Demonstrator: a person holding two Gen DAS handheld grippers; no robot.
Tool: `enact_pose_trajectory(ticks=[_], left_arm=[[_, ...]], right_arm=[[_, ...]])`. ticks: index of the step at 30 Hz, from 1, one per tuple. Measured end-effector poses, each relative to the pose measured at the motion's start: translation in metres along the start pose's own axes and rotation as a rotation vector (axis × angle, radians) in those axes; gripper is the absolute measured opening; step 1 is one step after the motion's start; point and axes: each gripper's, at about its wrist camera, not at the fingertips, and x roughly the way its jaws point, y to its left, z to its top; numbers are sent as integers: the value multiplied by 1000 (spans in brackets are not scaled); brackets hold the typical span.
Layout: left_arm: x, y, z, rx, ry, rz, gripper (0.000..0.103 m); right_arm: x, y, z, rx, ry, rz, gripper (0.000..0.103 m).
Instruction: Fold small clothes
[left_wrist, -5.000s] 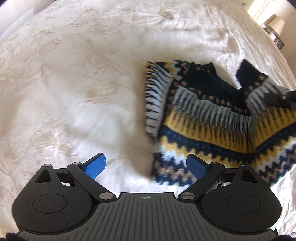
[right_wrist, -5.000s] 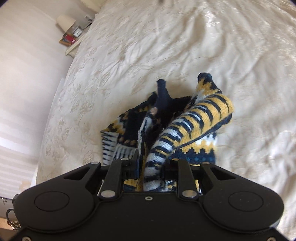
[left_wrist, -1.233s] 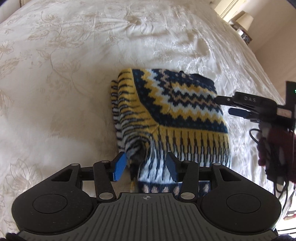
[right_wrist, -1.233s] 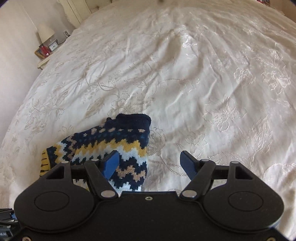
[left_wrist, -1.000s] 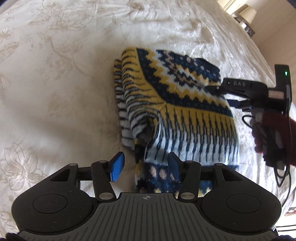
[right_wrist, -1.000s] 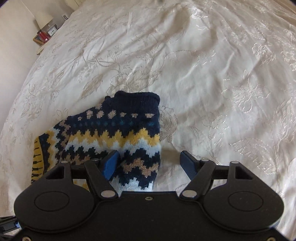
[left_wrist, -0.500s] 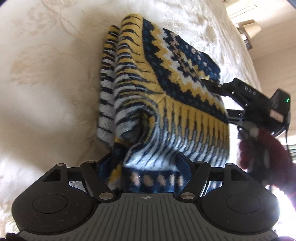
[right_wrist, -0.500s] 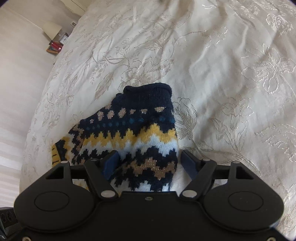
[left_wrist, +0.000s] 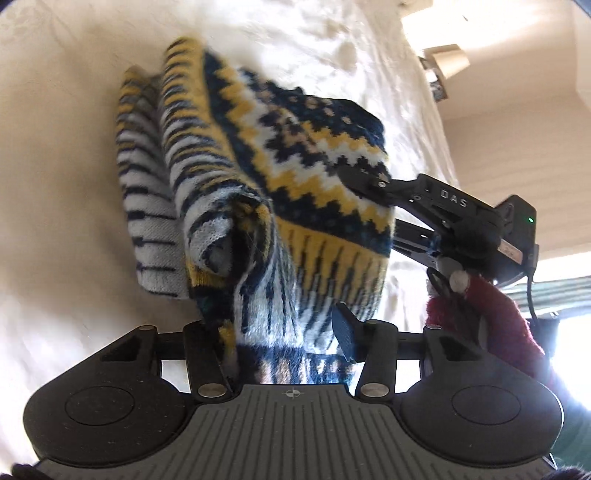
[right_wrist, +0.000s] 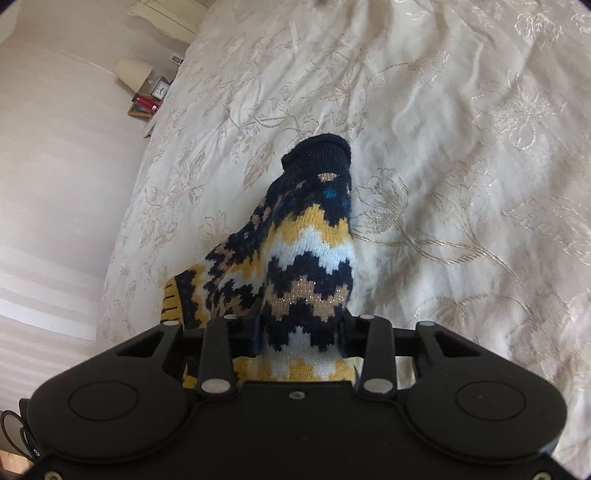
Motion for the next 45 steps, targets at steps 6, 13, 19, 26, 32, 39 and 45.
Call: enact_pose_trajectory(ticks=[6,13,19,26,32,39,45], left_arm=[[29,-44,-67,33,55,-25,47],[74,-69,-128,47,101,203,48],[60,-78,-155,67,11,372,48],[29,-138,-170,200,-131,415,49],[31,-181,-150,285,-246,347,52],[76,-165,-98,286,-302,454,56],[74,-107,-97,228,-187,576,56]], right_arm=[[-60,-27,-30,-5,32,-34,46],[-114,-71,-68,-41,67,-119,56],[-143,-91,-83,-86,-1,-178,75],[-171,-105,-94,-117,-57,-174,79],[-177,-108,-99,-151,-55,-184,84],[-174,-102,-105,-165,-72,-202,91],[-167,-87,-105,-160,-90,-215,92]])
